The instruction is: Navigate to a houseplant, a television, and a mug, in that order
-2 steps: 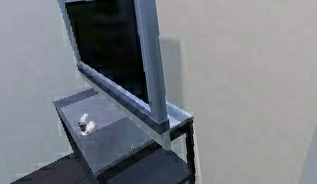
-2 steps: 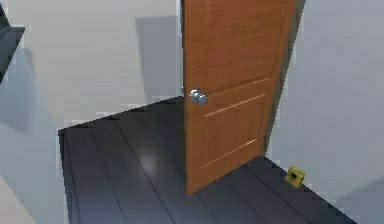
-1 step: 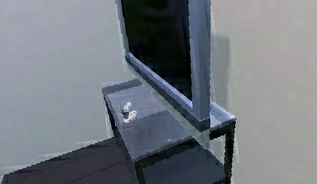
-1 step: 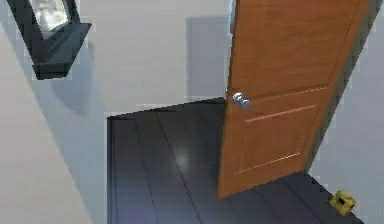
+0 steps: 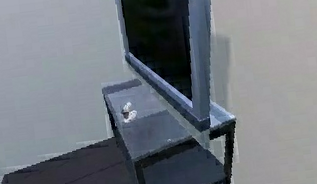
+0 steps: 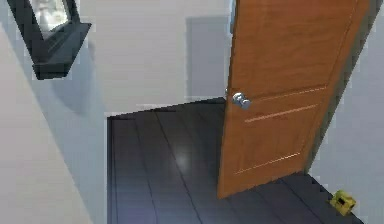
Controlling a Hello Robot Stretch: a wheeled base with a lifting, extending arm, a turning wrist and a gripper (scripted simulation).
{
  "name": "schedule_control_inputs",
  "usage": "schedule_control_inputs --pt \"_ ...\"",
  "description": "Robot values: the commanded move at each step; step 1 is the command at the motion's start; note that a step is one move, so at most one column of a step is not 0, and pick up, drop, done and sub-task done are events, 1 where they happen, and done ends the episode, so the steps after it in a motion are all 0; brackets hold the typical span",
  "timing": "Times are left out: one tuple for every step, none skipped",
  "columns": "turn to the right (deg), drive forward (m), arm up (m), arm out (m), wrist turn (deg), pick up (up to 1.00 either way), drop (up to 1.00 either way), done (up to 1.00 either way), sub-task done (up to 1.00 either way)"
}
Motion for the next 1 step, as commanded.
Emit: schedule_control_inputs --pt "-45.0 0.00 0.00 0.00 0.0 0.00 0.00 0.00 0.00"
